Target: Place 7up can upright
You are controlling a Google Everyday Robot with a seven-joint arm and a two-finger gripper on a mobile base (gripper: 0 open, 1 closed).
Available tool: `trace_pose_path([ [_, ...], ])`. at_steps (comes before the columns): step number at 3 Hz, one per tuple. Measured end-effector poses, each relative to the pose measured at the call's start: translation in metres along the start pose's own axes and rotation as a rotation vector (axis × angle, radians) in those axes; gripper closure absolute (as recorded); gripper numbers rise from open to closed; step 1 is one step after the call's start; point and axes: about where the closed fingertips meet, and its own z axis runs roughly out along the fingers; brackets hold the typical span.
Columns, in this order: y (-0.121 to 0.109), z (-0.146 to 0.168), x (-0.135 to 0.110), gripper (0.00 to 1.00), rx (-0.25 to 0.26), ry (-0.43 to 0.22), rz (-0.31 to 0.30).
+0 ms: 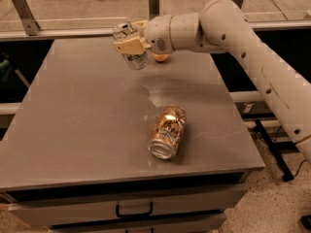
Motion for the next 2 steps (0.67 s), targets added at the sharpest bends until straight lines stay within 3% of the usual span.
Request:
trace_pose_path([
  [2,0.007,-0.018,0.04,1.0,-0.095,-0.041,0.03],
])
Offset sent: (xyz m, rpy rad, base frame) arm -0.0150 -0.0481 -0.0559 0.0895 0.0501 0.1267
